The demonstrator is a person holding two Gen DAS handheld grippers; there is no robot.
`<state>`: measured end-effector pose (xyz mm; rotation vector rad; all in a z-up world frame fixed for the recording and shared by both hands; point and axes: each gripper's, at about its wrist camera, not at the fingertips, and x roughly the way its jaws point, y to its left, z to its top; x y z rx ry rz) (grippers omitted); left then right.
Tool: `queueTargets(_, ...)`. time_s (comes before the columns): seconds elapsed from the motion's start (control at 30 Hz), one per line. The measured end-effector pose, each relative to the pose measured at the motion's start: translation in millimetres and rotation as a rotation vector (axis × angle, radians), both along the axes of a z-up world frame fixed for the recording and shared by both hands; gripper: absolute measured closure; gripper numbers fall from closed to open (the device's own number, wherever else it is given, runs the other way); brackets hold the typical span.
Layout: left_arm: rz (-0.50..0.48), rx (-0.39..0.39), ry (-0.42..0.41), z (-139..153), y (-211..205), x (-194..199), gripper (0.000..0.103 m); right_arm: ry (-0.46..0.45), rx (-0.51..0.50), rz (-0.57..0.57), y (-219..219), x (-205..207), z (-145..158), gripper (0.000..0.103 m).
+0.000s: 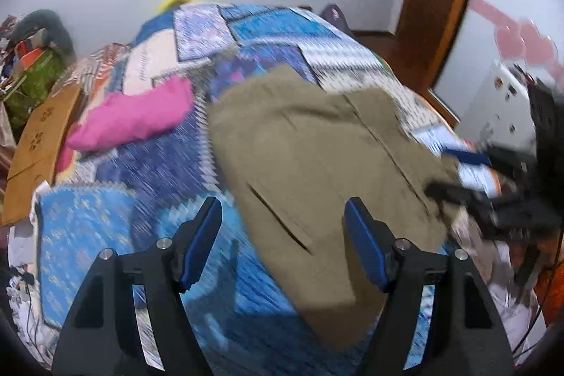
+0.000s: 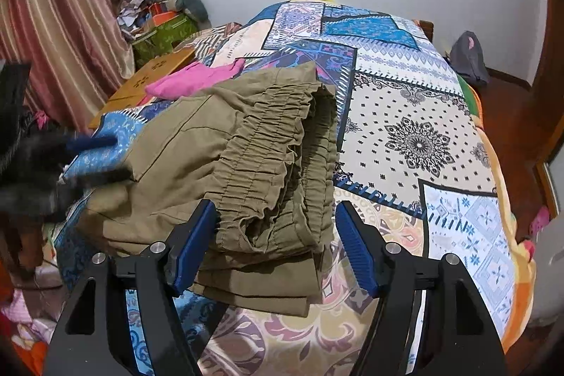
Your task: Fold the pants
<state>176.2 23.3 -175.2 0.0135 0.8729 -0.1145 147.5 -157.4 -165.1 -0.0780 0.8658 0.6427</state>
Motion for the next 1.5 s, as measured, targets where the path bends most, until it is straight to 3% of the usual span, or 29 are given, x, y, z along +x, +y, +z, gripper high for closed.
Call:
queueTargets(0.1,0.029,0.03,-0.027,7,15,28,0.03,0.019,0.006,0.021,-3,5,-2,0.037)
queueTargets(0.2,0.033,0.054,0.0,-3,23,64,0.03,0.024,-0.008,0.031,-5,9,-2,0.037)
queueTargets(0.4,-0.058,0.097,0.147,-53,22,108,0.03,0.021,-0.051,0.031,-13,22,-3,0.037)
queueTargets(0.57,-0.042,0.044,0.147,-62,28,97,0.029,0.033,-0.078,0.033,-18,39,-8,0.037)
queueTargets(0.77,0.018,0.035,0.139,-60,26,69,0.029,0.016,-0.135,0.051,-15,67,-14,0.037)
queueTargets(0.97,0.126,-0.096,0.164,-61,31,44,0.029,-0.009,-0.199,0.082,-2,98,-20,0.037)
queueTargets(1.17,0.15,-0.076,0.129,-56,25,33,0.03,-0.029,-0.238,0.098,19,123,-27,0.037)
queueTargets(1.3,0.15,-0.077,0.107,-46,32,27,0.032,0.015,-0.208,0.069,22,136,-27,0.038)
queueTargets(1.43,0.149,0.009,0.042,-25,50,32,0.035,0.008,-0.178,0.033,13,122,-8,0.038)
queueTargets(1.5,0.152,0.015,0.022,-19,63,39,0.035,-0.007,-0.151,0.026,7,106,6,0.038)
